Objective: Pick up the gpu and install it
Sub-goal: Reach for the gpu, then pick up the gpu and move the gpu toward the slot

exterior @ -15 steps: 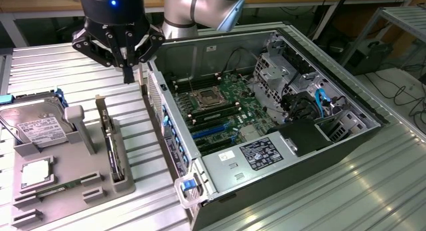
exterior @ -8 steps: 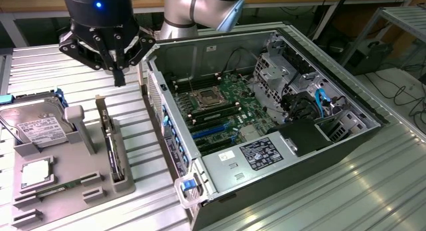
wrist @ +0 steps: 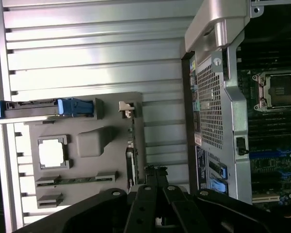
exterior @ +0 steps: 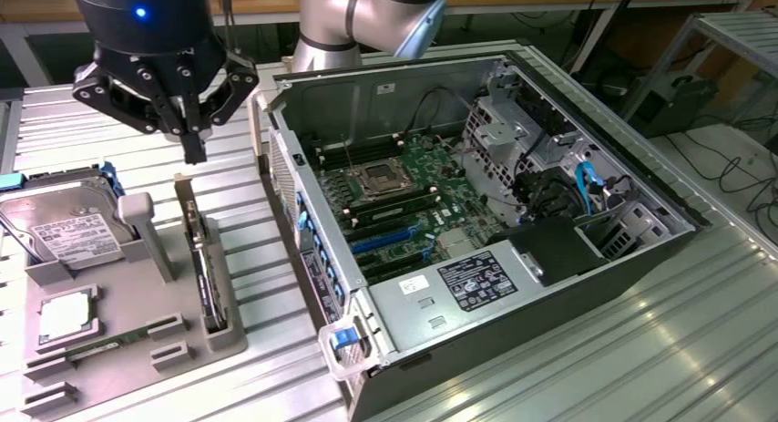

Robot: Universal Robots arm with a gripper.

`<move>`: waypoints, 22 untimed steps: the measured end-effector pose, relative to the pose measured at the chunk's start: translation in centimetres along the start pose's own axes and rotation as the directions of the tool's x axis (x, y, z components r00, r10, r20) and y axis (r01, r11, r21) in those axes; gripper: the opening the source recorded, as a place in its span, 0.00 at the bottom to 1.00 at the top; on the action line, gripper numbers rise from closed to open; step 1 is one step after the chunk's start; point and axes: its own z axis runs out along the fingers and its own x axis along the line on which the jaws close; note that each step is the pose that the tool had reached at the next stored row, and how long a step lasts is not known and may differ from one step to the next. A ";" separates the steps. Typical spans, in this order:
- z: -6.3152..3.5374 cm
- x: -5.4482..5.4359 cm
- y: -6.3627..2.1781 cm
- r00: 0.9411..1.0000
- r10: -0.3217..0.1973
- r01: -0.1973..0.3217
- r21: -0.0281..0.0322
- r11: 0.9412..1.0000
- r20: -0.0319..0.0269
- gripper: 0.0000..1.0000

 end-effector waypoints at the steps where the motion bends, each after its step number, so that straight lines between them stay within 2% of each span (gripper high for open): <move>1: -0.01 0.2 -0.03 1.000 0.000 0.000 0.000 1.000 0.000 0.11; 11: -0.09 2.8 -0.45 1.000 -0.003 0.003 0.000 1.000 0.000 0.11; 22: -0.09 3.0 -0.47 1.000 -0.004 0.004 0.000 1.000 0.000 0.11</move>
